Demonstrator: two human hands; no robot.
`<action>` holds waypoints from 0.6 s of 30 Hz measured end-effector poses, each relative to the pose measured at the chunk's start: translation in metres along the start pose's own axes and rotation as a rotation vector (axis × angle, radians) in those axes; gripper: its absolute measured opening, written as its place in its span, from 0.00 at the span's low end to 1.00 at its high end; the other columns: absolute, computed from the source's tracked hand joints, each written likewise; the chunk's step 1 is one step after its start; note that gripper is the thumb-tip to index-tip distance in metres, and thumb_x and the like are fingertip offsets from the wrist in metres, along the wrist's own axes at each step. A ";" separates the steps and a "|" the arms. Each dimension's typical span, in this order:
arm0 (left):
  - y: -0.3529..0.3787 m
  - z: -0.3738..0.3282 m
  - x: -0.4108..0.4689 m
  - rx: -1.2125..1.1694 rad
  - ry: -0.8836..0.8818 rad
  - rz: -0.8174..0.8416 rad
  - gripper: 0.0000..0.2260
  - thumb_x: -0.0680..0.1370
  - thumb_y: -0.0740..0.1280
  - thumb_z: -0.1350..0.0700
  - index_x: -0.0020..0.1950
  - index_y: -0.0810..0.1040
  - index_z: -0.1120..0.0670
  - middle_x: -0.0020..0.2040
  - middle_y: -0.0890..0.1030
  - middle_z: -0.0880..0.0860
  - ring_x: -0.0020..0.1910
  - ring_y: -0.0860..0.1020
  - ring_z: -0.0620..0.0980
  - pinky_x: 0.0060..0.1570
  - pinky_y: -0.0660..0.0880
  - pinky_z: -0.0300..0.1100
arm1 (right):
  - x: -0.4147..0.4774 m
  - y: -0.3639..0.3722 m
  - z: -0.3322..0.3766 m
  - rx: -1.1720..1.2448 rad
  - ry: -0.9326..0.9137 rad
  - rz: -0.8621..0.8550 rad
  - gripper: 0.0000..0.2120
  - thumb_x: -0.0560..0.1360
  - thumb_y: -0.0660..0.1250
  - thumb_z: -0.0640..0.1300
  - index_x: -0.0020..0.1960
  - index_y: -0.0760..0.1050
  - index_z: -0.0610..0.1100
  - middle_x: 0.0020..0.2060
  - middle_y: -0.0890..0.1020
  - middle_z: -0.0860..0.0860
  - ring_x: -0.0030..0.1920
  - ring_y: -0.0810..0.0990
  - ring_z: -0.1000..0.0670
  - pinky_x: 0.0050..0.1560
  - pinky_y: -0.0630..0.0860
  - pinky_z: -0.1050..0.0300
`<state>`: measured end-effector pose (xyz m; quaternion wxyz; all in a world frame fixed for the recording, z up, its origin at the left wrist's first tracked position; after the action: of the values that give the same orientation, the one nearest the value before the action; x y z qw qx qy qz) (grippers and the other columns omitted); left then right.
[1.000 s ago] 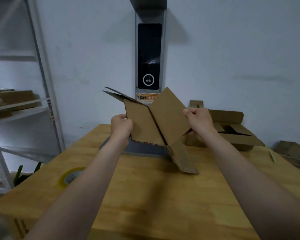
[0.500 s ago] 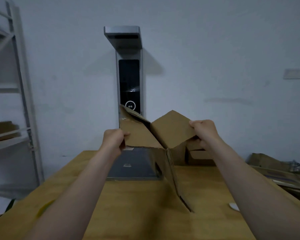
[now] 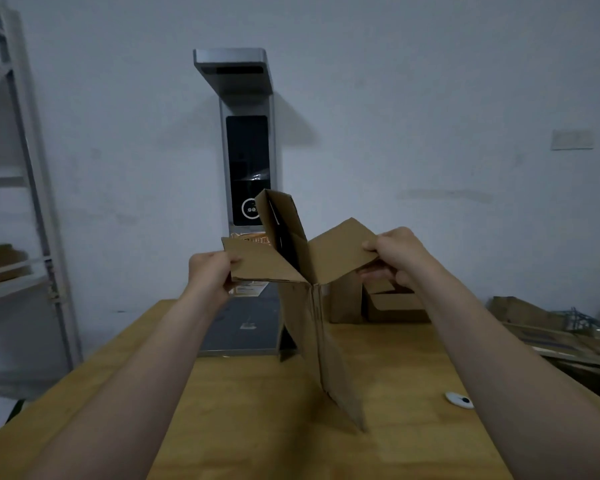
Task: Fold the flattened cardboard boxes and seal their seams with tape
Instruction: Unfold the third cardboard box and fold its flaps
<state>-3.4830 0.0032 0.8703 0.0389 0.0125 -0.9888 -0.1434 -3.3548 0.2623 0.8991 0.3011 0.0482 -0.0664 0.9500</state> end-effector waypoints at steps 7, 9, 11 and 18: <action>0.005 -0.021 -0.015 -0.155 0.038 0.007 0.07 0.77 0.68 0.71 0.47 0.75 0.61 0.45 0.81 0.59 0.40 0.81 0.53 0.39 0.82 0.45 | -0.014 -0.015 0.016 0.132 -0.079 -0.118 0.03 0.81 0.66 0.35 0.50 0.73 0.36 0.48 0.79 0.37 0.41 0.85 0.38 0.30 0.83 0.49; 0.009 -0.025 -0.022 -0.192 0.059 0.036 0.12 0.77 0.68 0.71 0.56 0.75 0.57 0.47 0.80 0.57 0.42 0.82 0.52 0.39 0.82 0.44 | -0.015 -0.021 0.019 0.164 -0.099 -0.158 0.03 0.81 0.66 0.35 0.49 0.73 0.37 0.49 0.79 0.38 0.43 0.84 0.38 0.27 0.82 0.51; 0.013 -0.026 -0.027 -0.229 0.071 0.078 0.19 0.78 0.67 0.71 0.62 0.73 0.53 0.51 0.80 0.57 0.47 0.82 0.54 0.40 0.82 0.45 | -0.017 -0.026 0.018 0.189 -0.101 -0.184 0.02 0.81 0.66 0.36 0.51 0.74 0.37 0.50 0.78 0.39 0.44 0.84 0.38 0.27 0.81 0.52; 0.027 0.008 -0.042 -0.164 0.046 0.167 0.21 0.77 0.68 0.71 0.66 0.79 0.52 0.60 0.81 0.59 0.49 0.84 0.55 0.30 0.79 0.39 | -0.014 -0.030 -0.009 -0.118 -0.147 -0.185 0.13 0.81 0.67 0.41 0.65 0.74 0.43 0.58 0.78 0.44 0.49 0.83 0.40 0.37 0.85 0.41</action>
<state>-3.4422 0.0327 0.8674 0.0742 -0.0699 -0.9702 -0.2197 -3.3270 0.2801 0.8911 0.3841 0.1058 -0.1396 0.9065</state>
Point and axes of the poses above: each hand's wrist, its own x-axis towards the middle knuckle, its own y-axis out of the palm, z = x × y, the point moved 2 cm from there along x, towards the middle knuckle
